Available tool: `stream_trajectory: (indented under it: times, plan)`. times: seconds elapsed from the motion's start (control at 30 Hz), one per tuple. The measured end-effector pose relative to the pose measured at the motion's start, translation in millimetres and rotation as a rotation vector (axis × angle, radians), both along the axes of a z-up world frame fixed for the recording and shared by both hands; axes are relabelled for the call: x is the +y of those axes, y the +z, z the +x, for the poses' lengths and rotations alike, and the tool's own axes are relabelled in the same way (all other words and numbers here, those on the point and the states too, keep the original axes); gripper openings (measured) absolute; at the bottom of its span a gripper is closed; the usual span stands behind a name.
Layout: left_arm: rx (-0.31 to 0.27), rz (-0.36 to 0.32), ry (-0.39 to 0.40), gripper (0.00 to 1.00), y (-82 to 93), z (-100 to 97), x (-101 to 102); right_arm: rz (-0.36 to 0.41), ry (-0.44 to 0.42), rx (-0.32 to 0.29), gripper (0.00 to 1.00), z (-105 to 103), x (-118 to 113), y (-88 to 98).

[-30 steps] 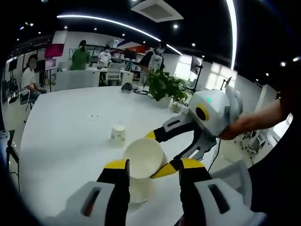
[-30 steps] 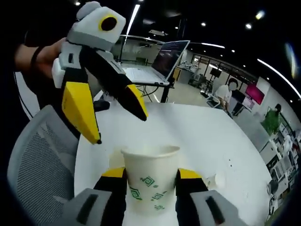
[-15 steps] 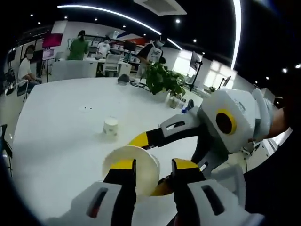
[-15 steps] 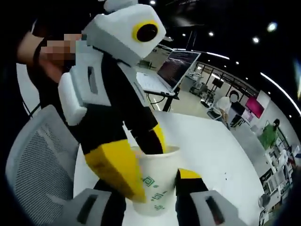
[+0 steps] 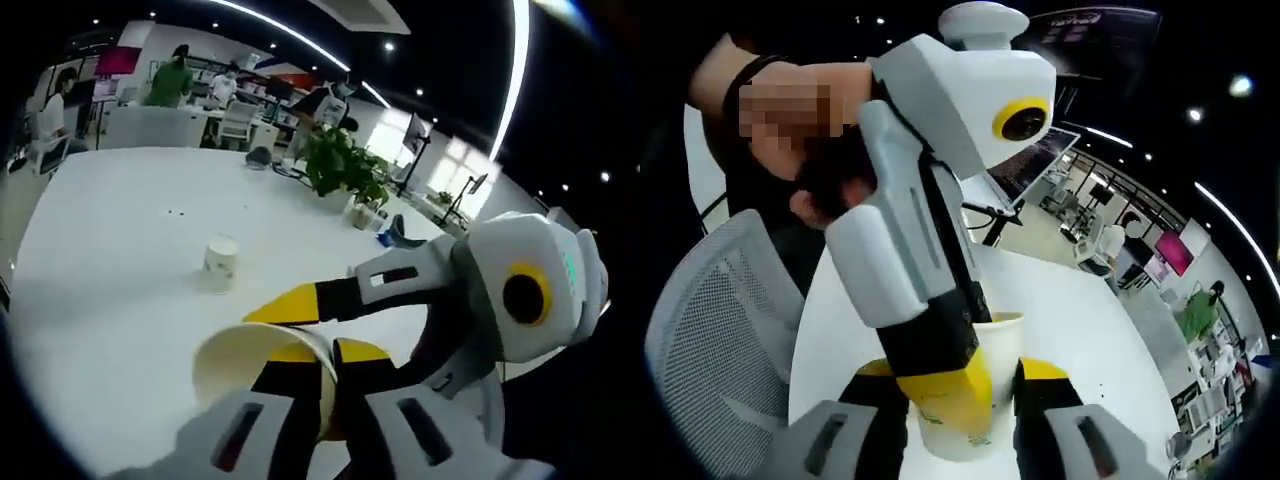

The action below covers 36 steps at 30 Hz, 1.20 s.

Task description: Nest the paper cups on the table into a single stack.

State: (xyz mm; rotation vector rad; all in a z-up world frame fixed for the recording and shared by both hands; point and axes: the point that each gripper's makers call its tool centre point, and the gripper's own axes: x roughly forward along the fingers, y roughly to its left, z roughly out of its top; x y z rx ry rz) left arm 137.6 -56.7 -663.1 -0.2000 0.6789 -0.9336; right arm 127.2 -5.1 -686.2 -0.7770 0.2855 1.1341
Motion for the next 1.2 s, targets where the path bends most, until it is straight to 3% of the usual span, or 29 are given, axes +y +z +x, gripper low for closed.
stream_trajectory:
  times: [0.3, 0.7, 0.93, 1.2]
  plan:
    - [-0.026, 0.018, -0.031, 0.0, 0.5, -6.4, -0.8, 0.0, -0.024, 0.0, 0.46, 4.8, -9.0, -1.4]
    - [-0.065, 0.115, -0.024, 0.0, -4.9, -3.9, 19.0, -0.012, -0.072, 0.034, 0.56, 4.1, -27.9, -13.2]
    - [-0.08, 0.228, -0.052, 0.0, -17.6, -7.6, 30.1, -0.017, -0.113, 0.072, 0.65, -1.1, -42.7, -24.1]
    - [-0.113, 0.361, -0.119, 0.0, -25.6, -14.7, 33.1, -0.004, -0.178, 0.109, 0.67, -5.3, -64.9, -31.0]
